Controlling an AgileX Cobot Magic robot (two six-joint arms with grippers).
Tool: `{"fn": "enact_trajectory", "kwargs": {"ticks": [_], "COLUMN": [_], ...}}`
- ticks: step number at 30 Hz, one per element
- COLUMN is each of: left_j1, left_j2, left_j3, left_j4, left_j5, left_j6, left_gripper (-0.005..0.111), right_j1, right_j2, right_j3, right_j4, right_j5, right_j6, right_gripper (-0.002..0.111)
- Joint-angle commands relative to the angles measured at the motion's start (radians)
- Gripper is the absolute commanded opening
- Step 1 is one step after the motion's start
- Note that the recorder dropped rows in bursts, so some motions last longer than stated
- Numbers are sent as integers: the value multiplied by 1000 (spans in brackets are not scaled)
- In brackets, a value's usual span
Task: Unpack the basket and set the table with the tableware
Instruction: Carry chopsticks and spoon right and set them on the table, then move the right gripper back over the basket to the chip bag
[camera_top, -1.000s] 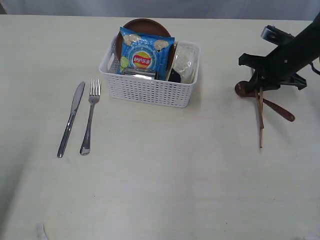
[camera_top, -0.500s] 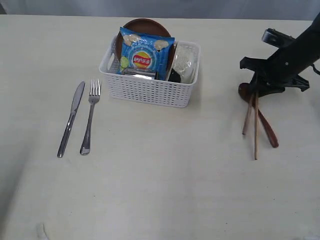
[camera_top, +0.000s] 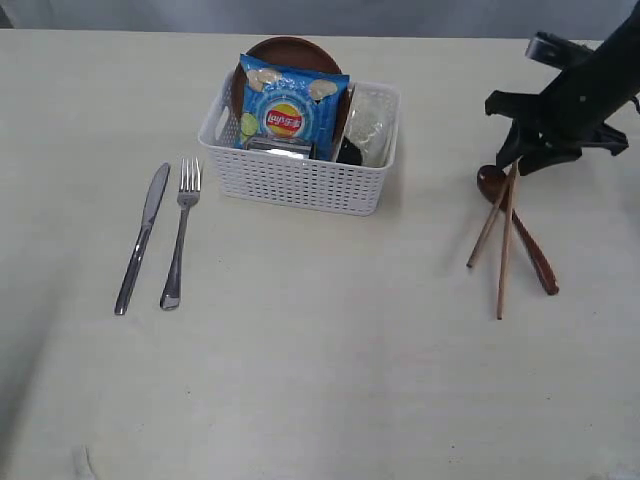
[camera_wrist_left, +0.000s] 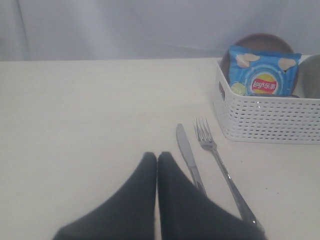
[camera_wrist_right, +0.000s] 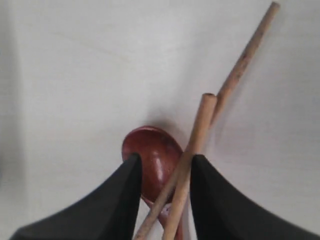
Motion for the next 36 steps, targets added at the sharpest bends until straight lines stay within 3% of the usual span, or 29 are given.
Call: {"fn": "enact_trajectory", "kwargs": {"ticks": [1, 11, 24, 32, 36], "left_j1": [-8, -8, -8, -8, -8], "left_j2": [-3, -3, -3, -3, -3], "left_j3": [3, 3, 3, 3, 3], "left_j4": [2, 2, 2, 2, 2], "left_j5": [-2, -2, -2, -2, -2], "left_j6": [-3, -3, -3, -3, -3], "left_gripper": [0, 0, 0, 0, 0], "right_j1": [-8, 55, 336, 381, 381], "right_j2": [-65, -156, -152, -61, -10], "right_j3": [-82, -193, -324, -469, -478], "right_j4": [-4, 186, -31, -11, 54], "right_j5": [55, 132, 25, 44, 37], "right_j6": [12, -68, -84, -178, -364], "right_gripper": [33, 33, 33, 62, 64]}}
